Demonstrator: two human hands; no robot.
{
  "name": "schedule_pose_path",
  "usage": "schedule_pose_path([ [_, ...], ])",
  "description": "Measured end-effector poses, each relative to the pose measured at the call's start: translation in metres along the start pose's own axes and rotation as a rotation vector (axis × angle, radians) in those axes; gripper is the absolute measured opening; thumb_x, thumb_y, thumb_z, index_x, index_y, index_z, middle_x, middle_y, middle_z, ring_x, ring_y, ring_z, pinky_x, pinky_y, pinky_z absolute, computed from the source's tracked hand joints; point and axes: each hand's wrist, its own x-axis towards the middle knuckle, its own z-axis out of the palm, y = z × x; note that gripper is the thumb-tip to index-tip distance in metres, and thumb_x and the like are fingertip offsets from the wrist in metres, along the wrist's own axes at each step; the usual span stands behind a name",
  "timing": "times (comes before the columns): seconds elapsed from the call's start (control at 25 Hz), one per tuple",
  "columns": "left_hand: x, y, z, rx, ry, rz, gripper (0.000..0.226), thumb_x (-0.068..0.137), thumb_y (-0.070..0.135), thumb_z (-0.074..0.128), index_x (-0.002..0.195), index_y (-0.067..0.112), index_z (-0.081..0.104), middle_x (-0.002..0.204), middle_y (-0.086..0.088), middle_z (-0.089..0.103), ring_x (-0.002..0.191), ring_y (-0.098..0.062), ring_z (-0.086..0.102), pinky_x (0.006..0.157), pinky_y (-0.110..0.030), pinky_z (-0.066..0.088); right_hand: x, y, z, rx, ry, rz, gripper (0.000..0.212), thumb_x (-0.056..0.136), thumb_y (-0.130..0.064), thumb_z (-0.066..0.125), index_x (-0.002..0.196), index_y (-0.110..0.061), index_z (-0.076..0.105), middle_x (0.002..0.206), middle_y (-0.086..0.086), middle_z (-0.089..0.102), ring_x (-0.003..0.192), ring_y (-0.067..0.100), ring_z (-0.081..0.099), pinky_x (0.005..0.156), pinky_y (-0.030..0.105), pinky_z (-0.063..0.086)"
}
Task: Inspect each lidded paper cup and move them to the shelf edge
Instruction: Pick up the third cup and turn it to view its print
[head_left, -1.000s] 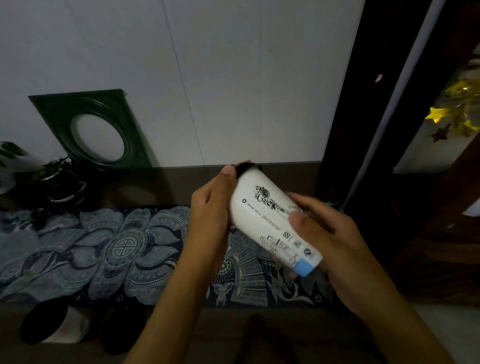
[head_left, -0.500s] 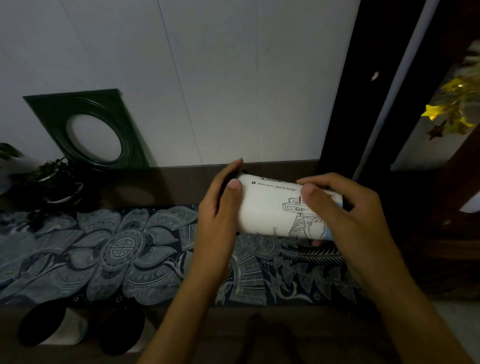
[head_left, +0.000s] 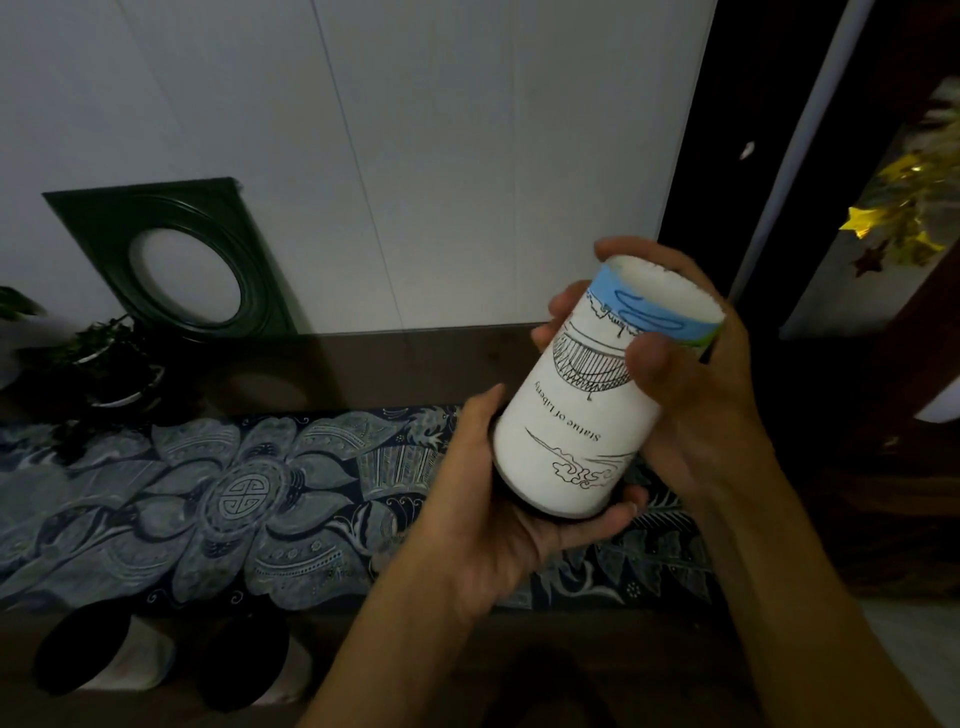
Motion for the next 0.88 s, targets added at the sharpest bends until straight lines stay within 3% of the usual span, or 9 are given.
schedule_pose_path([
  [0.16,0.004,-0.012,0.007,0.126,0.104,0.463,0.054,0.092,0.061,0.047,0.112,0.021,0.077,0.114,-0.016,0.077,0.1,-0.033,0.075,0.081,-0.047,0.062,0.002,0.007,0.015,0.044,0.272,-0.064,0.058,0.069,-0.038,0.085,0.116,-0.013,0.061,0.109,0.017,0.074,0.099,0.036,0.074,0.083,0.047,0.061],
  [0.28,0.01,-0.022,0.013,0.277,0.266,0.79,0.052,0.09,0.056,0.043,0.124,0.021,0.061,0.115,-0.009,0.075,0.105,-0.03,0.073,0.076,-0.044,0.062,0.004,0.01,0.029,0.126,0.451,-0.016,0.056,0.068,-0.036,0.078,0.116,-0.011,0.061,0.113,0.023,0.071,0.1,0.039,0.073,0.084,0.051,0.061],
  [0.36,0.009,-0.024,0.012,0.248,0.243,0.771,0.052,0.091,0.058,0.042,0.121,0.022,0.065,0.115,-0.009,0.076,0.105,-0.032,0.073,0.076,-0.045,0.062,0.003,0.008,0.028,0.112,0.443,-0.01,0.06,0.065,-0.038,0.084,0.115,-0.014,0.061,0.113,0.021,0.072,0.099,0.037,0.074,0.081,0.048,0.062],
  [0.48,0.001,-0.013,0.01,0.083,0.062,0.413,0.058,0.096,0.063,0.041,0.107,0.02,0.079,0.109,-0.018,0.078,0.09,-0.035,0.076,0.068,-0.044,0.064,0.002,0.001,0.019,0.037,0.249,-0.03,0.082,0.057,-0.054,0.091,0.12,-0.013,0.058,0.111,0.015,0.073,0.1,0.035,0.074,0.081,0.047,0.061],
  [0.56,-0.003,-0.004,0.009,0.041,-0.043,0.189,0.064,0.094,0.063,0.045,0.116,0.01,0.074,0.108,-0.027,0.073,0.081,-0.042,0.073,0.06,-0.043,0.063,0.002,-0.005,0.016,0.034,0.129,-0.005,0.093,0.058,-0.057,0.089,0.126,-0.004,0.054,0.107,0.01,0.076,0.098,0.031,0.074,0.081,0.045,0.06],
  [0.64,-0.004,-0.001,0.007,0.029,-0.071,0.098,0.071,0.093,0.065,0.045,0.125,0.005,0.067,0.108,-0.032,0.069,0.08,-0.044,0.069,0.058,-0.042,0.063,0.002,-0.008,0.014,0.031,0.079,0.007,0.097,0.059,-0.056,0.088,0.127,0.002,0.052,0.104,0.008,0.077,0.096,0.03,0.075,0.08,0.045,0.06],
  [0.76,-0.003,-0.006,0.006,0.05,-0.041,0.286,0.061,0.095,0.064,0.045,0.115,0.015,0.075,0.113,-0.023,0.075,0.093,-0.04,0.074,0.07,-0.048,0.064,0.002,-0.006,0.021,0.027,0.228,-0.002,0.099,0.054,-0.057,0.09,0.127,0.001,0.055,0.112,0.019,0.073,0.102,0.038,0.072,0.083,0.053,0.06],
  [0.84,0.0,-0.011,0.009,0.198,0.082,0.53,0.053,0.09,0.064,0.049,0.115,0.024,0.073,0.118,-0.012,0.076,0.103,-0.031,0.074,0.081,-0.052,0.063,0.0,-0.001,0.028,0.037,0.363,-0.018,0.077,0.058,-0.045,0.089,0.12,-0.01,0.061,0.113,0.016,0.073,0.102,0.036,0.073,0.082,0.051,0.061],
  [0.88,0.002,-0.014,0.011,0.276,0.157,0.634,0.052,0.085,0.064,0.051,0.117,0.027,0.069,0.119,-0.009,0.075,0.106,-0.029,0.073,0.082,-0.053,0.062,-0.001,0.002,0.031,0.054,0.42,-0.017,0.062,0.061,-0.042,0.084,0.113,-0.016,0.063,0.107,0.008,0.076,0.097,0.028,0.075,0.077,0.044,0.063],
])
